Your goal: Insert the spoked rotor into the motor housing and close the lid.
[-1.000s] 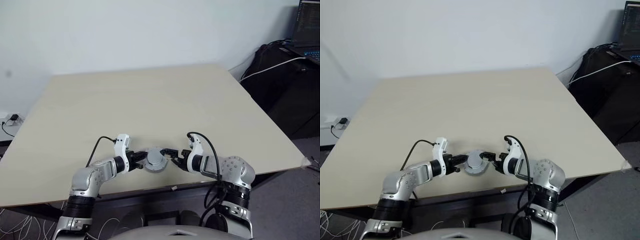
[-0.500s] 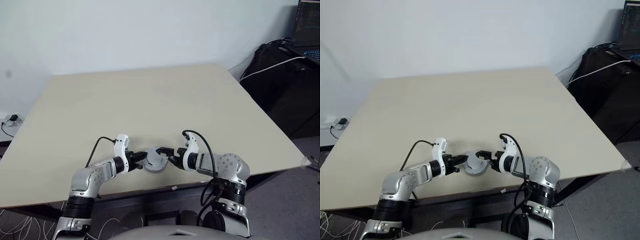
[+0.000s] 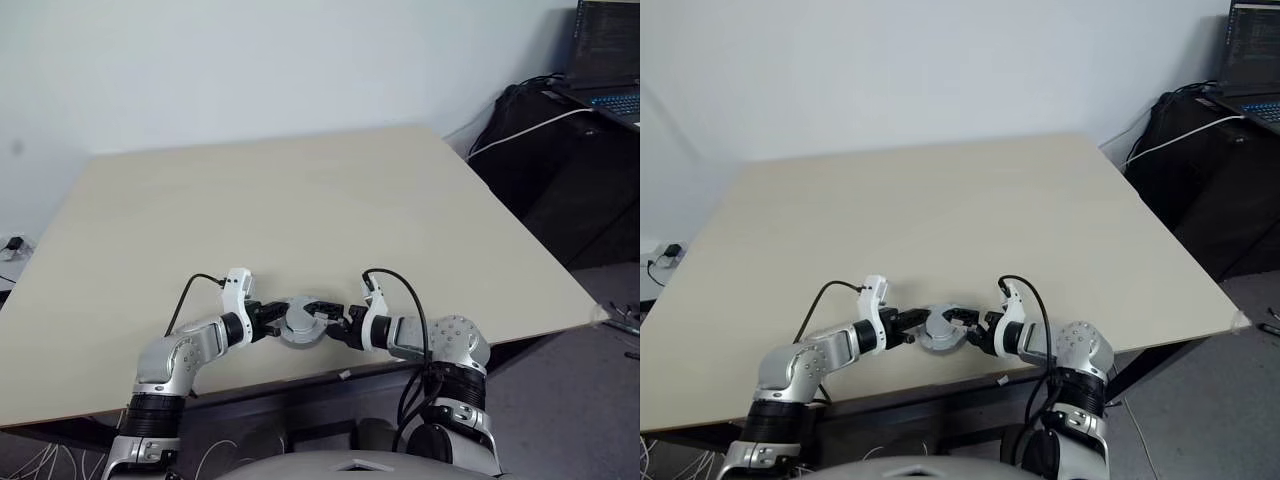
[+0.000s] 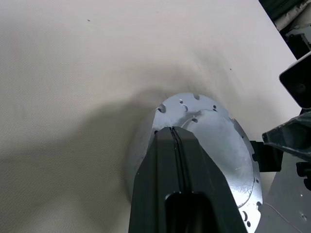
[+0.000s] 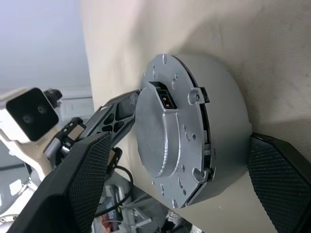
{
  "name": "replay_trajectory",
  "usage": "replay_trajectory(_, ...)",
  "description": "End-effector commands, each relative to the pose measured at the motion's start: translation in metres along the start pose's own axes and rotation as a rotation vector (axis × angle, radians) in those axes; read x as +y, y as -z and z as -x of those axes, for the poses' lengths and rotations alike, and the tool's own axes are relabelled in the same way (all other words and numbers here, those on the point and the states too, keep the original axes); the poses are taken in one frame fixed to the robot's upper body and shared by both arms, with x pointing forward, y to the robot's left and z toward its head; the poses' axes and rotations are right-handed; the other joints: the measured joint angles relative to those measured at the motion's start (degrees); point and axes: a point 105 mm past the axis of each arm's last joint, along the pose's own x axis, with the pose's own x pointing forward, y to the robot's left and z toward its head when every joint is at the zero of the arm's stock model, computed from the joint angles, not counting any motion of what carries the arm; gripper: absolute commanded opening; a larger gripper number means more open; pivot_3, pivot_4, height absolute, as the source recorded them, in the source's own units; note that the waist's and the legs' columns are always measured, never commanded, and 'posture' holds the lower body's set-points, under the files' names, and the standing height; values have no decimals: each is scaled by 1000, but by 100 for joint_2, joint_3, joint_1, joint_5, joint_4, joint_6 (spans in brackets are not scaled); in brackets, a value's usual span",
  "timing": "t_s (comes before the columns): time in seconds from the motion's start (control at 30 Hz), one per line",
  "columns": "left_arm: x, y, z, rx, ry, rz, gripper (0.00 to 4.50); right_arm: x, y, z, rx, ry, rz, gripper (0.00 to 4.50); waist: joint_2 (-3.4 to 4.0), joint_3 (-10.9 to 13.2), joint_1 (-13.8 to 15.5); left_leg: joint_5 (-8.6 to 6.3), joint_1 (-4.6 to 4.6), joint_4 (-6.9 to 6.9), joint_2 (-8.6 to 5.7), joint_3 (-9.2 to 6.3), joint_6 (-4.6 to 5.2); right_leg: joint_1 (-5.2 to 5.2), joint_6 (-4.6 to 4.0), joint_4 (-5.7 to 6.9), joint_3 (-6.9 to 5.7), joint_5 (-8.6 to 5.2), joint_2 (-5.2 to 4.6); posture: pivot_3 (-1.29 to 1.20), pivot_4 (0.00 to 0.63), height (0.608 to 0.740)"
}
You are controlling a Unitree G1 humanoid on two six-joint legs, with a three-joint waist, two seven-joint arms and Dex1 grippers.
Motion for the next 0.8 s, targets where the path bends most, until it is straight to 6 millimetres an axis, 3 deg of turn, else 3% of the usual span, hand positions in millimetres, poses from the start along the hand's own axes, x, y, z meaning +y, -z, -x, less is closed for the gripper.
replay_trajectory(0.03, -10, 15, -6, 53, 33, 10, 0, 39, 23, -30, 61, -147, -6, 4487, 0, 0, -12, 1, 1, 0, 1, 0, -3, 2, 2, 0, 0, 1, 1, 0, 0, 740)
replay_trajectory(0.2, -8, 14, -5, 45, 25, 16, 0, 62, 28, -29, 95, -196, 67, 4487, 1, 2, -21, 1, -4, 0, 1, -1, -4, -5, 1, 2, 0, 1, 2, 0, 0, 740)
replay_trajectory(0.37, -8, 14, -7, 45, 24, 19, 0, 47, 26, -39, 76, -41, 46, 4487, -1, -2, -6, 13, -11, -9, 0, -1, 24, -17, -36, 1, 2, 16, 0, 0, 0, 740)
replay_trajectory(0.5, -9, 14, -7, 42, 26, 20, 0, 50, 26, -37, 72, -55, 23, 4487, -3, -4, 10, -2, -9, -7, -1, -1, 0, -11, -33, 0, 2, 15, -1, 0, 0, 740)
replay_trajectory(0.7, -8, 15, -7, 41, 22, 23, 0, 79, 27, -29, 77, -275, 25, 4487, 0, 0, 12, 6, -11, -6, -1, -2, 18, -11, -6, -1, 0, -1, 0, 0, 0, 740)
replay_trajectory(0.8, -8, 15, -7, 40, 22, 25, 0, 63, 28, -34, 81, -164, 8, 4487, 2, 1, 3, 10, -16, -9, -1, -1, 32, -20, -35, -2, 2, 15, 1, 0, 0, 740)
